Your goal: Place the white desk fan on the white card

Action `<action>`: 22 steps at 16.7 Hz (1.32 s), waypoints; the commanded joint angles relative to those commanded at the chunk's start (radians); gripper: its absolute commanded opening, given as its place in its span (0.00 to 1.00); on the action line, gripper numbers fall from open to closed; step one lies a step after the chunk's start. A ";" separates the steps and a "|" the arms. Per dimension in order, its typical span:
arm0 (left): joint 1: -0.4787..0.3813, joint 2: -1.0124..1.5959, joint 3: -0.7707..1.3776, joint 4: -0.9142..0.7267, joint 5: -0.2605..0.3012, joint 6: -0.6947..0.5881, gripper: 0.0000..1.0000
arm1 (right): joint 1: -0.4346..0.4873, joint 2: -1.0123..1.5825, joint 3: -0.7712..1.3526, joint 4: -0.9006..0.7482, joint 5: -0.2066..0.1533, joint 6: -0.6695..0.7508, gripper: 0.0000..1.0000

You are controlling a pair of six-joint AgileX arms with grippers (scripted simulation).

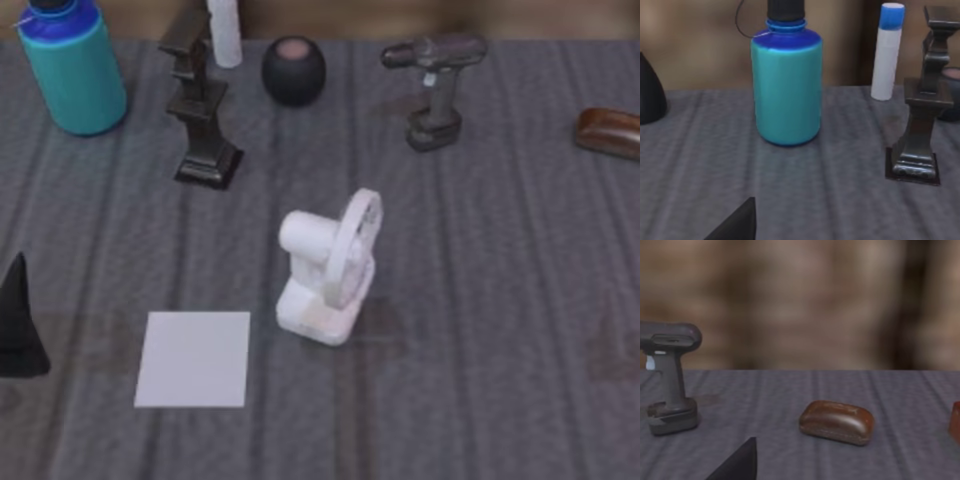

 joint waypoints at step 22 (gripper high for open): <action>-0.551 1.812 2.148 -1.213 0.026 -0.259 1.00 | 0.000 0.000 0.000 0.000 0.000 0.000 1.00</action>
